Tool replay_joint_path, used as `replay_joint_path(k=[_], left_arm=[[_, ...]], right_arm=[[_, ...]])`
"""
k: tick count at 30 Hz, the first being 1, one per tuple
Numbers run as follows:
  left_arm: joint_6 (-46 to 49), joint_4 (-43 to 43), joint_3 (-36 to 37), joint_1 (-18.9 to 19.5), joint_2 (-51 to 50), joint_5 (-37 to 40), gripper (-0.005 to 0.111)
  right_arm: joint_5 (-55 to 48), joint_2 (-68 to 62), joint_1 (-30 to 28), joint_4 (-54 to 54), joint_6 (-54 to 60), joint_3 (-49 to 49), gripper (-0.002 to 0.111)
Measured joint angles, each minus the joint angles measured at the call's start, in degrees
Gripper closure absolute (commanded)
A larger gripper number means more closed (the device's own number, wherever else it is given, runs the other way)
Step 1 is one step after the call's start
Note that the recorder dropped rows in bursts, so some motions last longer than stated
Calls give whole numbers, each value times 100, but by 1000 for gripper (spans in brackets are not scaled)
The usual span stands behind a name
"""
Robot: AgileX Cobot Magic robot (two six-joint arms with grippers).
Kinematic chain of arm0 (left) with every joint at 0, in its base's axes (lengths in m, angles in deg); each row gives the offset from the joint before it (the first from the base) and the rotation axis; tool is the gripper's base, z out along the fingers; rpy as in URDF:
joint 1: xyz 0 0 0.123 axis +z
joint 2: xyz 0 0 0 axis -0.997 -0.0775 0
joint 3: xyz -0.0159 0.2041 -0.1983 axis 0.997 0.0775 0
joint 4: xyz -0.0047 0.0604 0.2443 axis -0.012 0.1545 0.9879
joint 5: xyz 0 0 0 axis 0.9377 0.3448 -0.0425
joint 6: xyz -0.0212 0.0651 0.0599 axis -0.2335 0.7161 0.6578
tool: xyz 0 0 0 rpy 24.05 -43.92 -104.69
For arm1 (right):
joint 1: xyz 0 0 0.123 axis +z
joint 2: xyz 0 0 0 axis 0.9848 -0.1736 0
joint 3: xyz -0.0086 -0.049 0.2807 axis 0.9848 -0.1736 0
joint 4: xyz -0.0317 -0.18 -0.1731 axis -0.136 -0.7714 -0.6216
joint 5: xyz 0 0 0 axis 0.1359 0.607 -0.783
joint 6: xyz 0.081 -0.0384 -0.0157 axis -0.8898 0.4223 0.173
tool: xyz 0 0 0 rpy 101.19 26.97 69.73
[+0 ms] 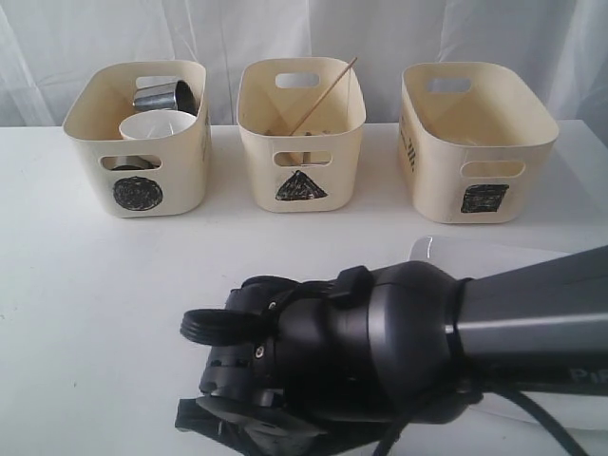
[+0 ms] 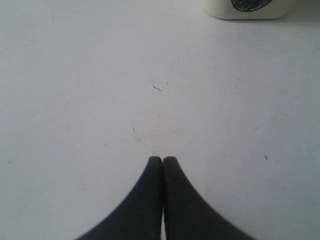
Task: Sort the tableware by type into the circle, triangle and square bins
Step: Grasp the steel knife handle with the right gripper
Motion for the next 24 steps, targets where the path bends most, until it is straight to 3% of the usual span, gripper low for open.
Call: replay_joint_path(k=[9, 24], left_arm=[[0, 0, 0, 0, 0, 0, 107], [0, 0, 0, 0, 0, 0, 107]], right_arm=[[-11, -35, 0, -23, 0, 0, 74], [-22, -396, 0, 513, -624, 0, 75]])
